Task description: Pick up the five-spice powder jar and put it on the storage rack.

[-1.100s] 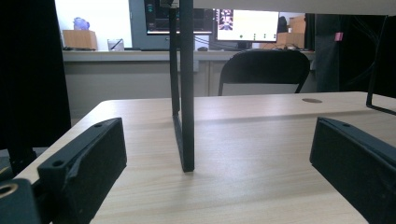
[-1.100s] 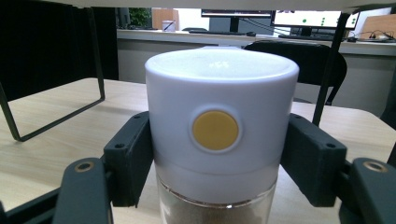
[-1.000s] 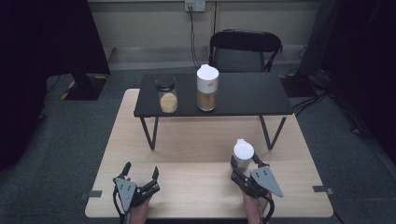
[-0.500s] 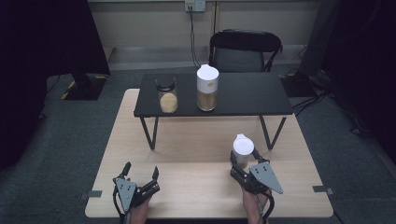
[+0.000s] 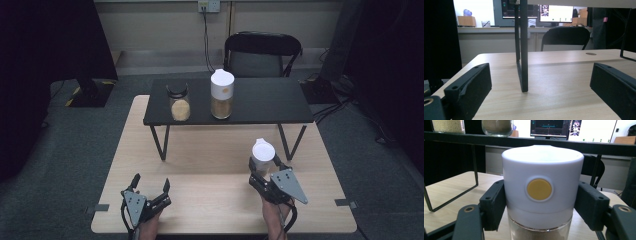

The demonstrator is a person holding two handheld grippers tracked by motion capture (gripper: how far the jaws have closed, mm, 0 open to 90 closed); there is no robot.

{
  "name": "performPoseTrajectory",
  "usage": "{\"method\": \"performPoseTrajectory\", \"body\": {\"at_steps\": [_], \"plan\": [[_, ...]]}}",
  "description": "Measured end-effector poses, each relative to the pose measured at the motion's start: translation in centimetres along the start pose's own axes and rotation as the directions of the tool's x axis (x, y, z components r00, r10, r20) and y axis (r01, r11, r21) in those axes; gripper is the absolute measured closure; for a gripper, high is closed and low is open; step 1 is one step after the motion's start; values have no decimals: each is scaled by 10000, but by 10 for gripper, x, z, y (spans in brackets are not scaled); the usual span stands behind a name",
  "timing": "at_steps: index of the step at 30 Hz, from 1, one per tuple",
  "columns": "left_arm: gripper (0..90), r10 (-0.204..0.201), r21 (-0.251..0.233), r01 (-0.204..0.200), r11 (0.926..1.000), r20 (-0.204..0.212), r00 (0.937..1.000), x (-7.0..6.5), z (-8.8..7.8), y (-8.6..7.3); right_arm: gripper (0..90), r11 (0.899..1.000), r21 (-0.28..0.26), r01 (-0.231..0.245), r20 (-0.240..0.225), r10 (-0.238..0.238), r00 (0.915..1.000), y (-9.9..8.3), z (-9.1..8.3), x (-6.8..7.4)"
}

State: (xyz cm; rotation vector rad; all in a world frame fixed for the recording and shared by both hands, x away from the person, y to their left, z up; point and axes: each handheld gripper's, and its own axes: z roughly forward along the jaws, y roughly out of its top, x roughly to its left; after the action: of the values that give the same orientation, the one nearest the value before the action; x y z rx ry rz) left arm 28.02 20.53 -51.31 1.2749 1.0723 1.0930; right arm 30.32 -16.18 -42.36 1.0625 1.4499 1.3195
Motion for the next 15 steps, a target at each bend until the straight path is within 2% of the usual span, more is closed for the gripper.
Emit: {"method": "performPoseTrajectory", "body": {"at_steps": [15], "plan": [[32,-2,0,2,10000,1,10000,0,0,0,299,9998,-121,142,-33,-143,9999,19,2,-1]]}}
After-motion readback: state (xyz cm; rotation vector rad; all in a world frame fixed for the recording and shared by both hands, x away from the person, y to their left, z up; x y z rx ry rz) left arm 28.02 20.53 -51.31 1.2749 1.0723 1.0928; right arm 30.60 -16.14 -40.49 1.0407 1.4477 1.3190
